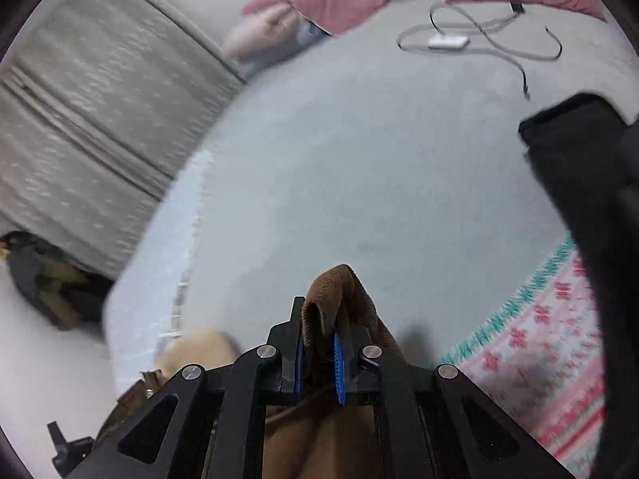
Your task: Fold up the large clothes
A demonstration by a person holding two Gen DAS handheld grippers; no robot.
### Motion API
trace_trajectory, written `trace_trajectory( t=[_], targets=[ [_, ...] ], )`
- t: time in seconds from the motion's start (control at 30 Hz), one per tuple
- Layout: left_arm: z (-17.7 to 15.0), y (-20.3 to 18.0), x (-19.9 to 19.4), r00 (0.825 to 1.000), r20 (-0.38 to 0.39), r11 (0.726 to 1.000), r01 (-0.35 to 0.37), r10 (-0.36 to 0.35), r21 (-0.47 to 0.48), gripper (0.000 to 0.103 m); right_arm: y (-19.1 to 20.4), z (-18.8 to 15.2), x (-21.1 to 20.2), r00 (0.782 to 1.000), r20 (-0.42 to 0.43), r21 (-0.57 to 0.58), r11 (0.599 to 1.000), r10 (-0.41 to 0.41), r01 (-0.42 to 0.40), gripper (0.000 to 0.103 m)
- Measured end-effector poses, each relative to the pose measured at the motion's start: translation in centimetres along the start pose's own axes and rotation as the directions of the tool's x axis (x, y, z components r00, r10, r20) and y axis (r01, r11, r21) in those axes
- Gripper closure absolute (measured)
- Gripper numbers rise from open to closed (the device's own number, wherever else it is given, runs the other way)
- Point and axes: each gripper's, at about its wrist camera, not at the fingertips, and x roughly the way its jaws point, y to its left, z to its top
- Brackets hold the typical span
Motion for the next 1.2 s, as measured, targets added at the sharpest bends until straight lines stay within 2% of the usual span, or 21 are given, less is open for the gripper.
trace_trajectory(
  t=[0.07, 0.17, 0.2, 0.23, 0.3, 0.33, 0.4, 0.43, 0.47, 0.5, 0.57, 0.63, 0.7, 0.77, 0.87, 0.93, 1.03, 1.1, 1.17, 1.2],
  targets=[
    [0.3, 1.2, 2.8, 0.997, -0.056, 0.998, 0.053, -0.053, -0.017, 0.073, -0.9, -0.2, 2.3, 1.000, -0.021, 0.023, 1.000, 0.000, 0.000, 0.090],
    [1.4, 3.0, 3.6, 0.979, -0.107, 0.984, 0.172, -0.176, -0.047, 0.070, -2.6, -0.5, 4.7, 0.998, -0.070, 0.039, 0.999, 0.004, -0.001, 0.088],
    [1.7, 4.0, 3.1, 0.963, -0.100, 0.966, 0.240, -0.250, -0.100, 0.069, -3.1, -0.5, 4.8, 0.997, -0.080, 0.044, 0.999, 0.022, -0.018, 0.087],
    [1.8, 4.5, 2.5, 0.952, -0.092, 0.952, 0.280, -0.292, -0.119, 0.068, -3.4, -0.4, 4.4, 0.996, -0.075, 0.045, 0.998, 0.043, -0.040, 0.086],
    [2.3, 5.1, 0.3, 0.936, -0.053, 0.936, 0.342, -0.347, -0.077, 0.067, -3.5, -0.3, 2.9, 0.996, -0.050, 0.038, 0.997, 0.069, -0.068, 0.077],
    [2.3, 5.3, -0.7, 0.939, -0.025, 0.939, 0.341, -0.343, -0.054, 0.065, -3.6, 0.1, 1.4, 0.997, -0.010, 0.031, 0.996, 0.079, -0.079, 0.071],
    [2.5, 6.3, -3.2, 0.946, 0.069, 0.948, 0.318, -0.316, -0.020, 0.052, -3.6, 0.6, -0.7, 0.995, 0.069, -0.004, 0.998, 0.065, -0.065, 0.043],
    [2.6, 7.0, -4.4, 0.941, 0.127, 0.949, 0.316, -0.313, -0.009, 0.046, -3.5, 0.7, -1.8, 0.992, 0.113, -0.046, 0.998, 0.057, -0.052, 0.038],
    [2.6, 7.5, -5.2, 0.937, 0.177, 0.952, 0.305, -0.302, 0.010, 0.044, -3.4, 0.6, -2.6, 0.989, 0.141, -0.091, 0.995, 0.043, -0.030, 0.036],
    [2.1, 7.6, -5.8, 0.940, 0.220, 0.965, 0.257, -0.262, 0.050, 0.044, -3.3, 0.3, -3.1, 0.989, 0.147, -0.141, 0.990, 0.023, -0.002, 0.035],
    [1.6, 6.8, -4.7, 0.956, 0.181, 0.967, 0.205, -0.230, 0.149, 0.044, -3.2, -0.2, -2.7, 0.994, 0.104, -0.218, 0.976, 0.016, 0.007, 0.035],
    [-0.1, 5.2, -2.9, 0.976, 0.103, 0.952, 0.161, -0.194, 0.261, 0.044, -2.8, -1.4, -1.9, 0.998, 0.061, -0.307, 0.952, 0.004, 0.015, 0.035],
    [-1.2, 4.3, -1.7, 0.985, 0.093, 0.941, 0.109, -0.146, 0.321, 0.044, -1.1, -3.0, -0.9, 0.998, 0.057, -0.435, 0.900, -0.017, 0.040, 0.036],
    [-2.3, 2.9, -0.7, 0.987, 0.076, 0.921, 0.102, -0.140, 0.376, 0.044, 0.9, -4.7, -0.7, 0.998, 0.063, -0.552, 0.832, -0.016, 0.048, 0.036],
    [-3.4, 1.0, 0.3, 0.989, 0.102, 0.898, 0.052, -0.107, 0.437, 0.043, 5.5, -8.3, -0.4, 0.998, 0.063, -0.752, 0.656, -0.012, 0.056, 0.036],
    [-3.6, -0.1, 1.1, 0.991, 0.116, 0.888, 0.004, -0.065, 0.460, 0.042, 8.9, -11.4, 0.1, 0.997, 0.072, -0.872, 0.486, -0.005, 0.066, 0.035],
    [-3.9, -0.6, 1.3, 0.988, 0.145, 0.881, -0.023, -0.052, 0.472, 0.042, 12.0, -13.9, 1.6, 0.998, 0.065, -0.940, 0.335, -0.026, 0.070, 0.035],
    [-4.2, -0.5, 1.3, 0.987, 0.158, 0.877, -0.040, -0.042, 0.479, 0.047, 13.2, -15.1, 2.8, 0.998, 0.052, -0.956, 0.287, -0.045, 0.063, 0.035],
    [-3.9, 0.0, 1.6, 0.985, 0.171, 0.878, -0.075, -0.007, 0.473, 0.083, 13.6, -15.3, 4.4, 0.996, 0.052, -0.956, 0.285, -0.070, 0.070, 0.035],
    [-3.7, 0.2, 1.7, 0.985, 0.172, 0.882, -0.077, -0.004, 0.464, 0.088, 13.6, -15.2, 5.2, 0.995, 0.044, -0.950, 0.304, -0.088, 0.069, 0.036]
  ],
)
